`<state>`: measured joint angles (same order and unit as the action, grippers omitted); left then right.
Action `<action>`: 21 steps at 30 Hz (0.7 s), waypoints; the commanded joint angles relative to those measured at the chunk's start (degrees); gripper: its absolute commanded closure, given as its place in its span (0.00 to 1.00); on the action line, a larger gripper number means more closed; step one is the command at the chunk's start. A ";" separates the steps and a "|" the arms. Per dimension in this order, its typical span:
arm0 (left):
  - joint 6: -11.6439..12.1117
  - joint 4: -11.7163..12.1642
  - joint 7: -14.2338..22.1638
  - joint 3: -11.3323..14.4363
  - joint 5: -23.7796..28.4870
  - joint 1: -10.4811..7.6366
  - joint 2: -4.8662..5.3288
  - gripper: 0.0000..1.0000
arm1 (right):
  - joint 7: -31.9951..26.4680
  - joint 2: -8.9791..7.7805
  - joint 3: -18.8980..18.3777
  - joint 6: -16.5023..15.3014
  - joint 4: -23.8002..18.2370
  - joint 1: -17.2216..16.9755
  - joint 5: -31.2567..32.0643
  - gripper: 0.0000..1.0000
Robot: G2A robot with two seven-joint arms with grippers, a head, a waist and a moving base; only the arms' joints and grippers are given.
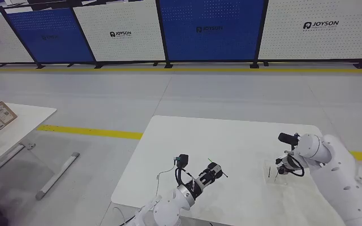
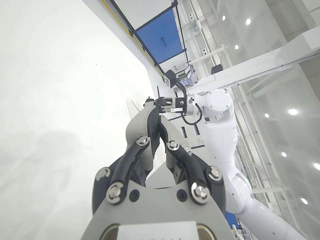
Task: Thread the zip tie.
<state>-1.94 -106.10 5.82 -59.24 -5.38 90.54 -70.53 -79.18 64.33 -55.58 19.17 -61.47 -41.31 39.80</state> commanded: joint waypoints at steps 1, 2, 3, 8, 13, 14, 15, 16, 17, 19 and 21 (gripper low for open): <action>0.00 0.00 0.00 0.00 0.00 0.00 0.00 1.00 | 3.03 -0.22 -1.38 -1.12 -0.14 -0.88 -1.38 1.00; 0.00 0.00 0.00 0.00 0.00 0.00 0.00 1.00 | 4.11 -0.49 -2.64 -2.13 -0.64 -1.44 -2.42 1.00; 0.00 0.00 0.00 0.00 0.00 0.00 0.00 1.00 | 4.91 -0.76 -3.66 -3.04 -1.19 -2.00 -2.97 1.00; 0.00 0.00 0.00 0.00 0.00 0.00 0.00 1.00 | 8.94 -2.45 -9.45 -6.22 -7.25 -7.00 -4.87 1.00; 0.00 0.00 0.00 0.00 0.00 0.00 0.00 1.00 | 9.42 -3.19 -12.20 -7.43 -10.45 -9.92 -6.50 1.00; 0.00 0.00 0.00 0.00 0.00 0.00 0.00 1.00 | 9.42 -3.19 -12.20 -7.43 -10.45 -9.92 -6.50 1.00; 0.00 0.00 0.00 0.00 0.00 0.00 0.00 1.00 | 9.42 -3.19 -12.20 -7.43 -10.45 -9.92 -6.50 1.00; 0.00 0.00 0.00 0.00 0.00 0.00 0.00 1.00 | 9.42 -3.19 -12.20 -7.43 -10.45 -9.92 -6.50 1.00; 0.00 0.00 0.00 0.00 0.00 0.00 0.00 1.00 | 9.42 -3.19 -12.20 -7.43 -10.45 -9.92 -6.50 1.00; 0.00 0.00 0.00 0.00 0.00 0.00 0.00 1.00 | 9.42 -3.19 -12.20 -7.43 -10.45 -9.92 -6.50 1.00; 0.00 0.00 0.00 0.00 0.00 0.00 0.00 1.00 | 9.42 -3.19 -12.20 -7.43 -10.45 -9.92 -6.50 1.00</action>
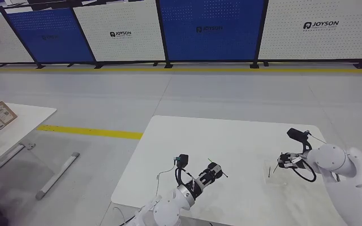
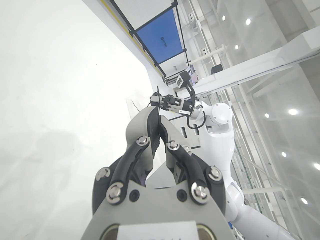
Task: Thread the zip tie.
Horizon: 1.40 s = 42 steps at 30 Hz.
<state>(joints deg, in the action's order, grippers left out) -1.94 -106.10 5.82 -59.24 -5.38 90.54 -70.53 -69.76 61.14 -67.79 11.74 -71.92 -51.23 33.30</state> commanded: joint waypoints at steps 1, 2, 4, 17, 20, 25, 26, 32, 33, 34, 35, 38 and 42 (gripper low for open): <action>0.00 0.00 0.00 0.00 0.00 0.00 0.00 1.00 | 0.00 0.00 0.00 0.00 0.00 0.00 0.00 1.00; 0.00 0.00 0.00 0.00 0.00 0.00 0.00 1.00 | 0.00 0.00 0.00 0.00 0.00 0.00 0.00 1.00; 0.00 0.00 0.00 0.00 0.00 0.00 0.00 1.00 | 0.00 0.00 0.00 0.00 0.00 0.00 0.00 1.00; 0.00 0.00 0.00 0.00 0.00 0.00 0.00 1.00 | 12.50 -1.36 -8.32 -1.45 -14.47 -11.78 -4.93 1.00; 0.00 0.00 0.00 0.00 0.00 0.00 0.00 1.00 | 12.50 -1.36 -8.32 -1.45 -14.47 -11.78 -4.93 1.00; 0.00 0.00 0.00 0.00 0.00 0.00 0.00 1.00 | 12.50 -1.36 -8.32 -1.45 -14.47 -11.78 -4.93 1.00; -0.21 0.06 -0.06 0.08 0.34 -0.02 -0.03 1.00 | 12.50 -1.36 -8.32 -1.45 -14.47 -11.78 -4.93 1.00; -4.27 -0.67 -7.31 2.92 1.82 -2.29 -1.26 1.00 | 12.50 -1.36 -8.32 -1.45 -14.47 -11.78 -4.93 1.00; -5.12 -0.54 -9.42 3.71 1.55 -3.18 -1.62 1.00 | 12.50 -1.36 -8.32 -1.45 -14.47 -11.78 -4.93 1.00; -5.51 -0.12 -10.99 4.41 0.23 -3.95 -1.84 1.00 | 12.50 -1.36 -8.32 -1.45 -14.47 -11.78 -4.93 1.00; -5.67 0.51 -13.09 5.17 -1.92 -4.76 -2.07 1.00 | 12.50 -1.36 -8.32 -1.45 -14.47 -11.78 -4.93 1.00; -6.25 3.46 -18.22 7.78 -8.11 -7.01 -2.77 1.00 | 12.50 -1.36 -8.32 -1.45 -14.47 -11.78 -4.93 1.00; -6.25 3.46 -18.22 7.78 -8.11 -7.01 -2.77 1.00 | 12.50 -1.36 -8.32 -1.45 -14.47 -11.78 -4.93 1.00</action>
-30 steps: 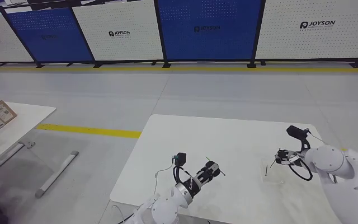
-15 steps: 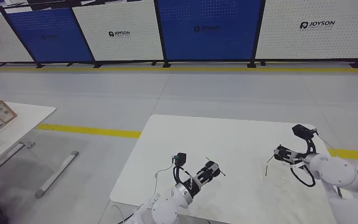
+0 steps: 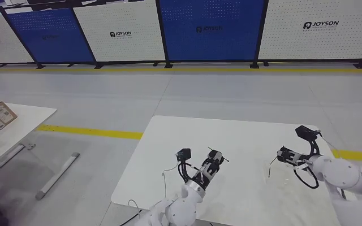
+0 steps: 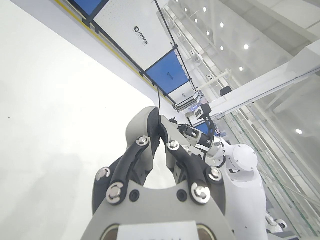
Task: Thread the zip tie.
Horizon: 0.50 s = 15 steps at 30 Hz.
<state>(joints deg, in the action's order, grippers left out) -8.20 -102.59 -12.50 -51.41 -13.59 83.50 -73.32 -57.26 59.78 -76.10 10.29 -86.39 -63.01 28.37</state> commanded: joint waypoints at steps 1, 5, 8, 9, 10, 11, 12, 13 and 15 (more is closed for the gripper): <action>0.02 -0.06 0.10 -0.05 0.11 0.03 0.01 1.00 | 0.00 0.00 0.00 0.00 0.00 0.00 0.00 1.00; 0.02 -0.06 0.10 -0.05 0.11 0.03 0.01 1.00 | 0.00 0.00 0.00 0.00 0.00 0.00 0.00 1.00; 0.07 0.15 0.69 -0.09 -0.22 -0.03 0.06 1.00 | 0.00 0.00 0.00 0.00 0.00 0.00 0.00 1.00; 0.19 0.34 2.07 -0.46 -0.90 -0.21 0.21 1.00 | 0.00 0.00 0.00 0.00 0.00 0.00 0.00 1.00; 0.27 0.41 3.82 -1.09 -1.57 -0.34 0.43 1.00 | 0.00 0.00 0.00 0.00 0.00 0.00 0.00 1.00; 0.52 0.30 6.17 -2.23 -2.15 -0.30 0.79 1.00 | 0.00 0.00 0.00 0.00 0.00 0.00 0.00 1.00; 0.54 0.16 7.86 -3.21 -2.10 -0.11 1.04 1.00 | 0.00 0.00 0.00 0.00 0.00 0.00 0.00 1.00; 0.58 0.14 9.53 -4.24 -2.16 0.02 1.31 1.00 | 0.00 0.00 0.00 0.00 0.00 0.00 0.00 1.00; 0.94 0.65 12.58 -6.20 -3.09 0.22 1.85 1.00 | 0.00 0.00 0.00 0.00 0.00 0.00 0.00 1.00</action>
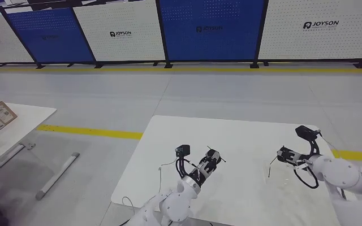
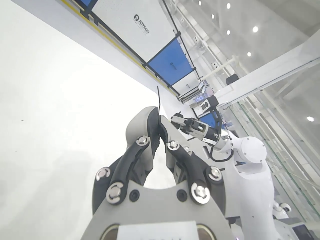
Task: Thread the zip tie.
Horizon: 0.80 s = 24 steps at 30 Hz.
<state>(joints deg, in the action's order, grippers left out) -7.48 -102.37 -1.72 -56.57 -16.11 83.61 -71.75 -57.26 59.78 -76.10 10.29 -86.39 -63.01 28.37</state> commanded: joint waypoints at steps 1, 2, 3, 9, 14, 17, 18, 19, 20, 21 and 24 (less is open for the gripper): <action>0.56 0.86 3.11 -1.56 -0.44 0.20 0.43 1.00 | 0.00 0.00 0.00 0.00 0.00 0.00 0.00 1.00; 1.00 1.28 4.34 -2.02 0.31 0.18 0.53 1.00 | 0.00 0.00 0.00 0.00 0.00 0.00 0.00 1.00; 1.47 1.94 4.72 -2.59 2.05 0.07 0.50 1.00 | 0.00 0.00 0.00 0.00 0.00 0.00 0.00 1.00; 2.18 2.56 3.44 -2.81 4.10 -0.16 0.28 1.00 | 0.00 0.00 0.00 0.00 0.00 0.00 0.00 1.00; 2.18 2.56 3.44 -2.81 4.10 -0.16 0.28 1.00 | 2.47 0.01 -0.71 -2.70 -0.89 -1.79 -2.45 1.00; 2.18 2.56 3.44 -2.81 4.10 -0.16 0.28 1.00 | 6.46 -0.09 -2.66 -5.17 -3.41 -5.20 -5.39 1.00; 2.18 2.56 3.44 -2.81 4.10 -0.16 0.28 1.00 | 7.56 -0.12 -3.36 -6.15 -4.45 -6.49 -6.72 1.00; 2.18 2.56 3.44 -2.81 4.10 -0.16 0.28 1.00 | 8.43 -0.14 -4.02 -7.13 -5.39 -7.82 -8.16 1.00; 2.18 2.56 3.44 -2.81 4.10 -0.16 0.28 1.00 | 9.83 -0.18 -4.92 -8.20 -6.61 -9.50 -9.72 1.00; 2.18 2.56 3.44 -2.81 4.10 -0.16 0.28 1.00 | 11.02 -0.21 -5.40 -8.74 -7.67 -10.76 -10.13 1.00; 2.18 2.56 3.44 -2.81 4.10 -0.16 0.28 1.00 | 11.38 -0.17 -5.92 -11.51 -10.62 -14.16 -14.52 1.00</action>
<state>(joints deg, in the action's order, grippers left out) -5.30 -99.80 1.72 -59.39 -12.02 83.45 -71.46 -45.20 59.58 -82.00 -0.02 -96.28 -76.13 16.10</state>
